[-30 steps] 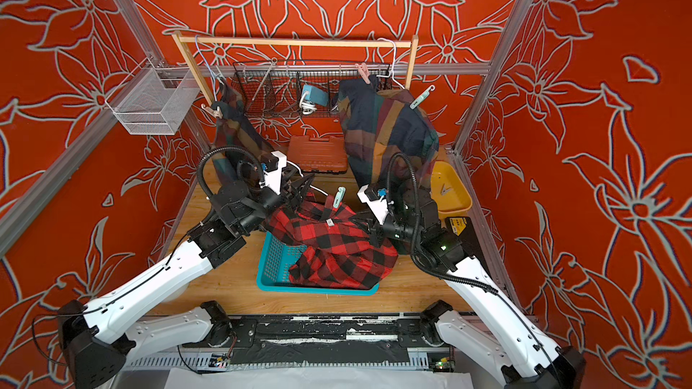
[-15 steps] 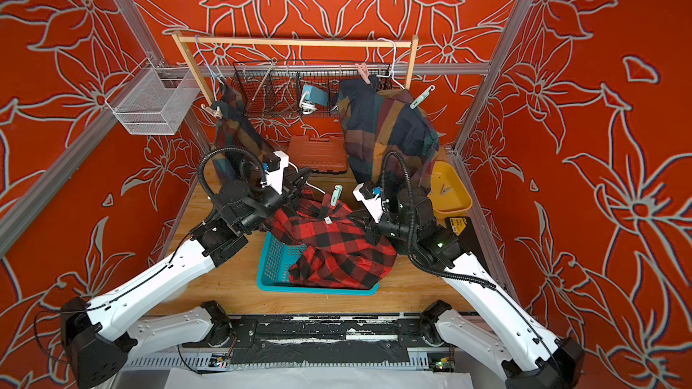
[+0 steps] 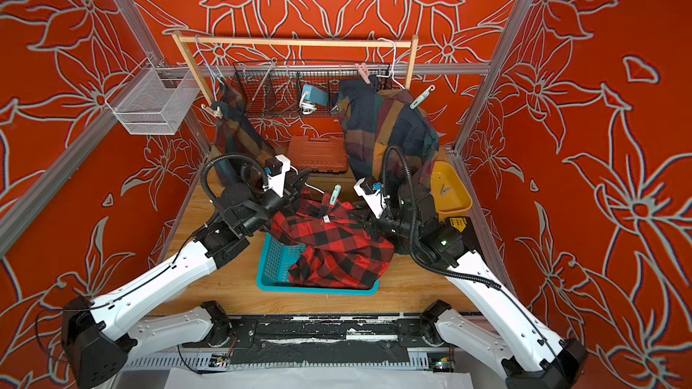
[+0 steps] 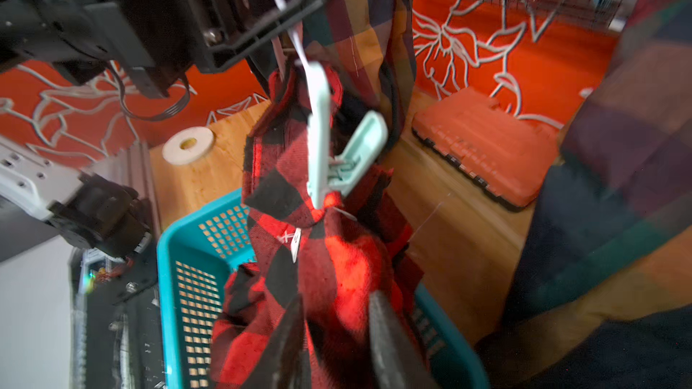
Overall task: Remove the clothespins securing long-sleeve shirts to the hanger
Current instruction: Place the long-sleeve shirt at the bin, then remove the clamp from the hanger.
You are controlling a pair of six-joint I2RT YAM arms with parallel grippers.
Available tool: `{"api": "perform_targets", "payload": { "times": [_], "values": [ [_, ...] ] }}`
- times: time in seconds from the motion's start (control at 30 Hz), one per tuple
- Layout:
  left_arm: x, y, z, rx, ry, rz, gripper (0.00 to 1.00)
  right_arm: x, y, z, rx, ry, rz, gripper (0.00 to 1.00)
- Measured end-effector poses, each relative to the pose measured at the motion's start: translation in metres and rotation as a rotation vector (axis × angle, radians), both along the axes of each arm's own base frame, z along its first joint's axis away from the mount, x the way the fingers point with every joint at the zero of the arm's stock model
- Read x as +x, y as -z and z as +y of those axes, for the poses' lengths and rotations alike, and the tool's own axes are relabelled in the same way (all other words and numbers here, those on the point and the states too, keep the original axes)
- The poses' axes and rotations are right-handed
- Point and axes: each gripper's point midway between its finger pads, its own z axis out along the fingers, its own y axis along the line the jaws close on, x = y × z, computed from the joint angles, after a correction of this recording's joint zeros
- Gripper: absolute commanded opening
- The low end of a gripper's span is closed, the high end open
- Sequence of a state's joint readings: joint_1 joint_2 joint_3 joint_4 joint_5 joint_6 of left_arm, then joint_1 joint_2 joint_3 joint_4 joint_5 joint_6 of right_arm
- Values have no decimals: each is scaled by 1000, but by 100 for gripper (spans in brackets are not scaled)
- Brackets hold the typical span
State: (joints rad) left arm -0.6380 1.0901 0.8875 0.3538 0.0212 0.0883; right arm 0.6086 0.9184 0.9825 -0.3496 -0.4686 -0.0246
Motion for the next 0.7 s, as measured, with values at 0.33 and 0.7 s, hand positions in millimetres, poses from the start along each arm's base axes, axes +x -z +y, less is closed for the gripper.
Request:
{"api": "perform_targets", "payload": {
  "times": [0.33,0.7],
  "values": [
    [2,21,5,41,-12,19,0,-15,-20,-1,29,-55,-58,69],
    [-6,11,8,20,1,-15,0,-6,-14,23,57,-151,-43,72]
  ]
}}
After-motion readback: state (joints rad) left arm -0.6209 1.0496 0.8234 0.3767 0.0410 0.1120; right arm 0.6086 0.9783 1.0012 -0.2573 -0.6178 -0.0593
